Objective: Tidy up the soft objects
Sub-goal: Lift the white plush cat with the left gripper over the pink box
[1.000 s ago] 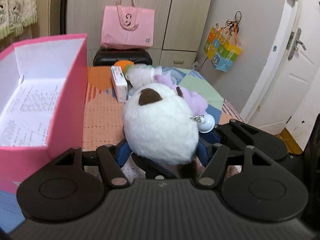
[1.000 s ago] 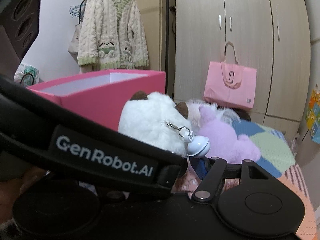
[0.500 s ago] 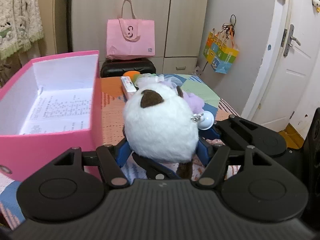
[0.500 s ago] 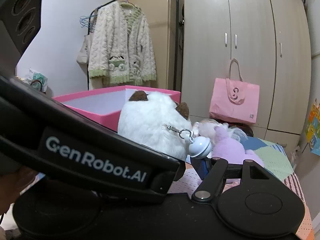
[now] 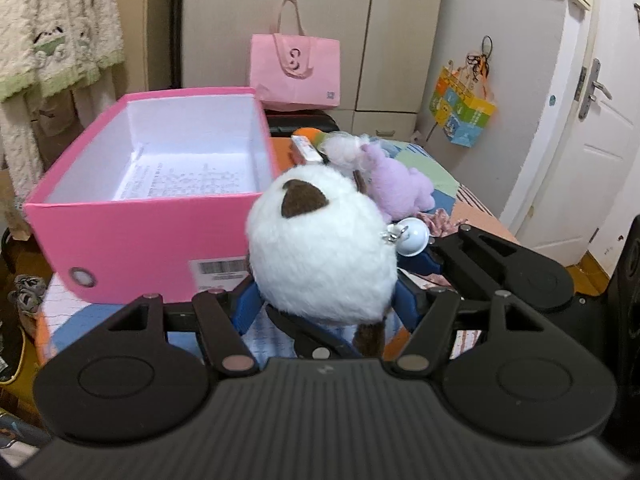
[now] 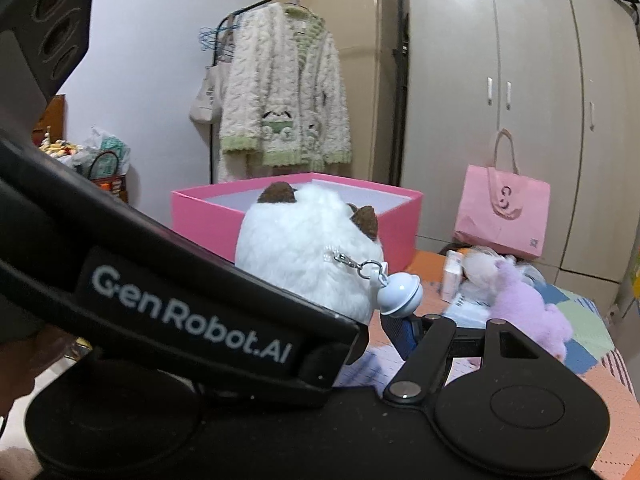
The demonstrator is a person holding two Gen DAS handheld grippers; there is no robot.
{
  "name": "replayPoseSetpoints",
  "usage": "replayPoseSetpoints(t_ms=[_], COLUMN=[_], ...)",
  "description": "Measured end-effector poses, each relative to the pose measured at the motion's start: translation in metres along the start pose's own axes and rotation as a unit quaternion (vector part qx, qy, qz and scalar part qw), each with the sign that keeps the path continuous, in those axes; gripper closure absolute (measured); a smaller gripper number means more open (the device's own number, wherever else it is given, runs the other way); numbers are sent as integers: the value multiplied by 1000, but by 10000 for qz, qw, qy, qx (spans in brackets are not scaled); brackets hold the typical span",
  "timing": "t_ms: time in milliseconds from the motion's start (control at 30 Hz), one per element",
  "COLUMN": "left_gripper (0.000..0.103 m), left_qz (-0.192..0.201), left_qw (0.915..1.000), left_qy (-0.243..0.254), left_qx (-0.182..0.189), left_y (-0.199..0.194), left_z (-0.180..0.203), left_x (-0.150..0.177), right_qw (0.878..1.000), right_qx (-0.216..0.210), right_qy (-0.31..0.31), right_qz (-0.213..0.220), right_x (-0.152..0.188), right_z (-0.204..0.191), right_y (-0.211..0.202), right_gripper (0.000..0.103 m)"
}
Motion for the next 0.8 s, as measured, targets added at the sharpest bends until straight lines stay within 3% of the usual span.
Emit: replayPoseSetpoints(t_ms=[433,700,800], left_gripper=[38,38,37], left_qz=[383,363,153], left_qw=[9990,9987,9994], left_qy=[83,328,317], left_qx=[-218,-129,62], left_y=[-32,1,25], left_z=[-33,-56,-71], left_x=[-49,-108,-134], right_qw=[9993,9992,9992], right_qx=[-79,-42,-84], right_qy=[100,242,330], right_qz=[358,324,188], right_x=[-58,-93,-102], right_z=[-21,-3,11], right_y=[24,74,98], right_gripper=[29,28,28])
Point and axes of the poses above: each gripper's, at about its wrist camera, not at the fingertips, and y roughly the way its jaws point, z to its right, x to its underside, the point moved 1 cm from there along y, roughly the way its jaws point, and after that the axes turned 7 degrees about -y, right-handed, at the moved point
